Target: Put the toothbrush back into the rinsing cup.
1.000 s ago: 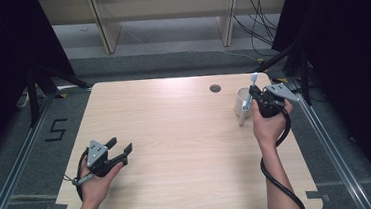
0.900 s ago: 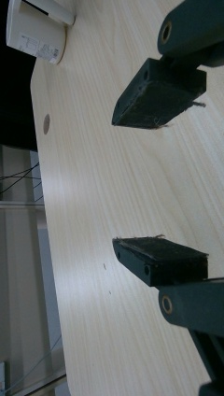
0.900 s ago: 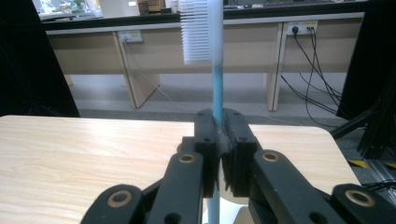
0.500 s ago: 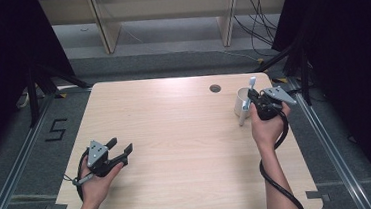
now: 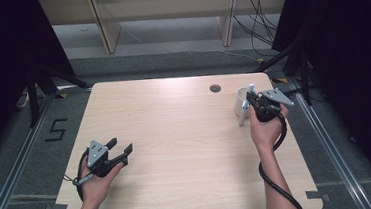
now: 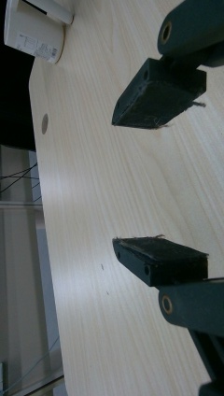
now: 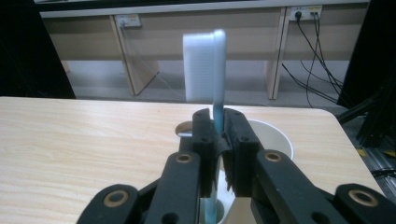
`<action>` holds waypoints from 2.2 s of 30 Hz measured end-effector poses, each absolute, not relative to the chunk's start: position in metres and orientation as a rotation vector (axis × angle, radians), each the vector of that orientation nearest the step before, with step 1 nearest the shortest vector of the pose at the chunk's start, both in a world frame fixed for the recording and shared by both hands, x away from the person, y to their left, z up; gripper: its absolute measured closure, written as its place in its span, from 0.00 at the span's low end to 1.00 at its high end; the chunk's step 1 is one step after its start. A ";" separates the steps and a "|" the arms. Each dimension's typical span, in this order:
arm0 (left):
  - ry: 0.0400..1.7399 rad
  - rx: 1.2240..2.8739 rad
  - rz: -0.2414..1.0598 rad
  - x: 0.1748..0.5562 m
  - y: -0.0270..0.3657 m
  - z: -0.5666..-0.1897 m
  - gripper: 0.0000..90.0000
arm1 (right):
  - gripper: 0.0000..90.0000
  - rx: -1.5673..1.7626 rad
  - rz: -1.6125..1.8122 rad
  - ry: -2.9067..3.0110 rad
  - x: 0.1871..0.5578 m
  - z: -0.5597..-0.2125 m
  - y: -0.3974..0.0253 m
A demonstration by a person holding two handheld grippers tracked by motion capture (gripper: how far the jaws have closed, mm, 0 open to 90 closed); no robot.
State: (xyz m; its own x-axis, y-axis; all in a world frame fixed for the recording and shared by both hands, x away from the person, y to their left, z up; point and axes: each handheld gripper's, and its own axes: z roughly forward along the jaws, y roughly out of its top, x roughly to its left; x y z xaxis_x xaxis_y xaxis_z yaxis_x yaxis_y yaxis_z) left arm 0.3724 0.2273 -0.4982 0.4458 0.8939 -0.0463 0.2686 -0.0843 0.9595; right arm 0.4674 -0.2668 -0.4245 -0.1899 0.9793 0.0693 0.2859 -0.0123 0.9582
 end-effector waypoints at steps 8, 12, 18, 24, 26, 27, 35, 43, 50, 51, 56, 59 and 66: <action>1.039 1.612 0.720 0.372 0.228 -0.499 0.38 | 0.92 1.391 1.242 1.550 0.466 -0.430 -0.265; 1.038 1.612 0.720 0.372 0.228 -0.499 0.38 | 0.87 1.366 1.235 1.562 0.466 -0.431 -0.267; 1.039 1.612 0.721 0.372 0.228 -0.499 0.38 | 0.69 1.388 1.229 1.584 0.466 -0.435 -0.267; 1.040 1.613 0.720 0.372 0.228 -0.499 0.38 | 0.58 1.399 1.230 1.600 0.465 -0.439 -0.268; 1.044 1.611 0.722 0.372 0.229 -0.499 0.38 | 0.55 1.386 1.218 1.607 0.463 -0.439 -0.269; 1.045 1.609 0.722 0.372 0.229 -0.499 0.38 | 0.53 1.426 1.234 1.598 0.460 -0.439 -0.267; 1.049 1.610 0.724 0.372 0.231 -0.500 0.38 | 0.47 1.415 1.217 1.661 0.451 -0.437 -0.273; 1.060 1.603 0.716 0.371 0.235 -0.502 0.38 | 0.43 1.423 1.177 1.734 0.432 -0.434 -0.282; 1.072 1.604 0.719 0.369 0.238 -0.504 0.38 | 0.43 1.421 1.166 1.765 0.413 -0.436 -0.289; 1.072 1.605 0.720 0.369 0.238 -0.504 0.38 | 0.43 1.425 1.171 1.773 0.410 -0.437 -0.291; 1.080 1.608 0.718 0.369 0.239 -0.506 0.38 | 0.43 1.429 1.161 1.780 0.397 -0.442 -0.295; 1.078 1.606 0.721 0.369 0.239 -0.507 0.38 | 0.43 1.413 1.147 1.804 0.389 -0.447 -0.298; 1.079 1.613 0.718 0.369 0.240 -0.509 0.38 | 0.44 1.440 1.132 1.788 0.367 -0.461 -0.301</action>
State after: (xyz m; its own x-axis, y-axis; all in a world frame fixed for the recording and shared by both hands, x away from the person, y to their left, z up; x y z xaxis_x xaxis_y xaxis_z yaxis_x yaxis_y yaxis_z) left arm 0.3690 0.2395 -0.5089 0.4201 0.9056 -0.0584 0.2966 -0.0762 0.9519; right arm 0.3673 -0.3013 -0.4611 -0.2548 0.9643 0.0727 0.4782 0.0603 0.8762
